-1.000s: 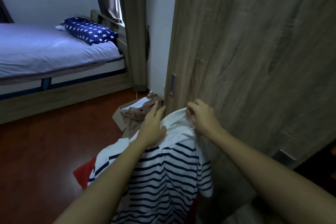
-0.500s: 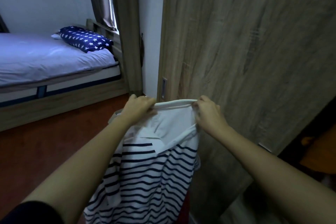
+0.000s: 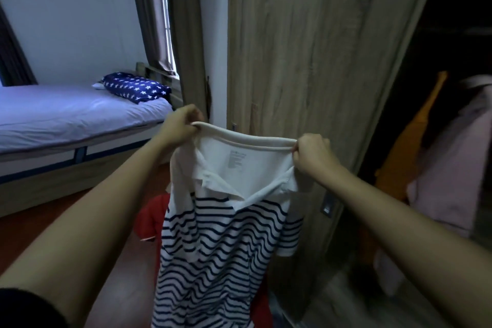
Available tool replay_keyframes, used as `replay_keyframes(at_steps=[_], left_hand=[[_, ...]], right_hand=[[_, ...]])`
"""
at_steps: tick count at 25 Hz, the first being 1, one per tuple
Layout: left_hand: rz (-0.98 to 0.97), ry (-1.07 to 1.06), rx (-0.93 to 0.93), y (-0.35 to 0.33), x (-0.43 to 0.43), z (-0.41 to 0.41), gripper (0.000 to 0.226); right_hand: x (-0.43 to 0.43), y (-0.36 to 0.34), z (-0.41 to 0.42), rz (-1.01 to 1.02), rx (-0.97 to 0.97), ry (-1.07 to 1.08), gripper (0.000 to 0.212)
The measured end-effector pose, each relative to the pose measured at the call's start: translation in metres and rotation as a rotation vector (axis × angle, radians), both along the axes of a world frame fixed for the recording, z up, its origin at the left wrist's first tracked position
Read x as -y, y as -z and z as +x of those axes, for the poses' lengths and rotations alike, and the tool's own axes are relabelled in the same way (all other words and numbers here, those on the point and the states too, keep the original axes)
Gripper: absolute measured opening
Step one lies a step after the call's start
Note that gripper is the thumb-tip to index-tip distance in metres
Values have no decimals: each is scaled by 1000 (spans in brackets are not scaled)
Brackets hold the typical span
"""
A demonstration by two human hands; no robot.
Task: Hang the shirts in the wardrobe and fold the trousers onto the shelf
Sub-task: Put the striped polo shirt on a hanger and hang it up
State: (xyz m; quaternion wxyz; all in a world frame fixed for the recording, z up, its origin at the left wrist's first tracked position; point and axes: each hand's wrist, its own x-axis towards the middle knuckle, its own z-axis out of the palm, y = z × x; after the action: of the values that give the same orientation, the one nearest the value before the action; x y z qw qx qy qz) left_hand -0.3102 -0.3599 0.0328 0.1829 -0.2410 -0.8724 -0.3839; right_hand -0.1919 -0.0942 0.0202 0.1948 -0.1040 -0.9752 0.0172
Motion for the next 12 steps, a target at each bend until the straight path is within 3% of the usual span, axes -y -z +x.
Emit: replay_keyframes(at_steps=[5,8,10,12], left_hand=[[96,4,-347,-64,-16,78,25],[-300,-101,-459,-72,-34,100,25],[-572,-179,-403,-78,-53,114,27],[-716,-120,-231,-87,-75,125,50]], right_hand=[[-6,-77,95,41,-199,127,27],[-27,-114,137,95,-290,180,26],[-42,-121,156,81,-268,225,25],[-56,-122,172,93,-271,273,26]])
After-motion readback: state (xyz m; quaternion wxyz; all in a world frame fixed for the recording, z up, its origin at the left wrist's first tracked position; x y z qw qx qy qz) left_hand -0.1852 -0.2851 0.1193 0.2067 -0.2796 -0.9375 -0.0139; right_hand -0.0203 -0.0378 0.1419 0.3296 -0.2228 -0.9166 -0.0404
